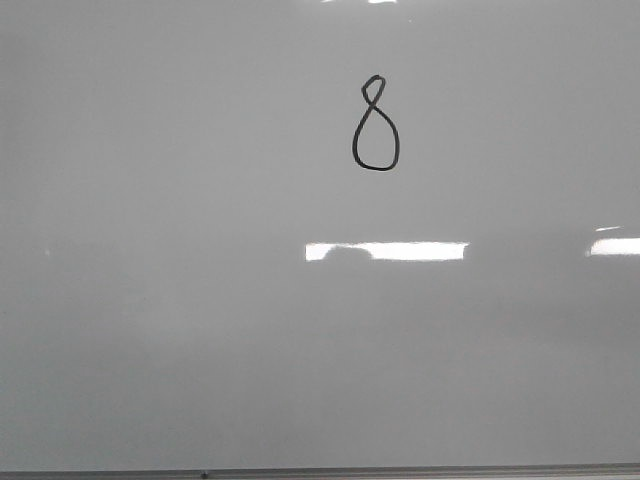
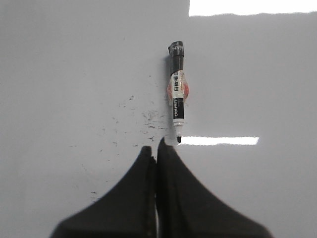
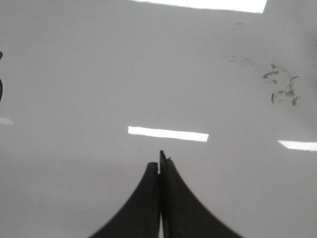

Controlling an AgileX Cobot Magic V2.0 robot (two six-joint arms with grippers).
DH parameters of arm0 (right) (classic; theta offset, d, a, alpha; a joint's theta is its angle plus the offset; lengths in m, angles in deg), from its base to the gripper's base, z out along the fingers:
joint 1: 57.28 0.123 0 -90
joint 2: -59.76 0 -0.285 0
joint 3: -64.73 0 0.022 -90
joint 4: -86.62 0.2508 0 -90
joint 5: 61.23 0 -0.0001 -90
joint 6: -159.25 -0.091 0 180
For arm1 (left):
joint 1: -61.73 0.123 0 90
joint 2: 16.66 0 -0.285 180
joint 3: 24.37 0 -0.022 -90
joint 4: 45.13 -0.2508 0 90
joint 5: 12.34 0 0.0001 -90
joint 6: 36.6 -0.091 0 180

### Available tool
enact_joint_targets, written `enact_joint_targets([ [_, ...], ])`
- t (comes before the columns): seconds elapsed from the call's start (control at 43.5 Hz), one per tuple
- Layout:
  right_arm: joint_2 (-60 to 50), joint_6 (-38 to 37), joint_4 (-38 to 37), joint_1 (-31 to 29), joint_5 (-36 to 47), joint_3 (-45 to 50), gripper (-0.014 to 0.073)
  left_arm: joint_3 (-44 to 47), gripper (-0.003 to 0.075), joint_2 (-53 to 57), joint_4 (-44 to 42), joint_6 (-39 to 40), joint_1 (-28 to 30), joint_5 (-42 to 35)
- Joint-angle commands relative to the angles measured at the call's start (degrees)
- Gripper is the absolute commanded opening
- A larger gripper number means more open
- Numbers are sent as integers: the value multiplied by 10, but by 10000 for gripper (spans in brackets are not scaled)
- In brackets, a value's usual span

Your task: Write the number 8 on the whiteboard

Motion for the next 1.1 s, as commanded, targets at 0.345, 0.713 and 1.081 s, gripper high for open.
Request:
enact_joint_targets([
  [0.345,-11,-55,2,-4,42,-1,-106,7,-21,8,5,0,-4,-46],
  [0.713,-11,-59,2,39,46,-1,-106,7,-21,8,5,0,-4,-46],
  [1.081,-11,-59,2,33,85,-1,-106,7,-21,8,5,0,-4,-46],
])
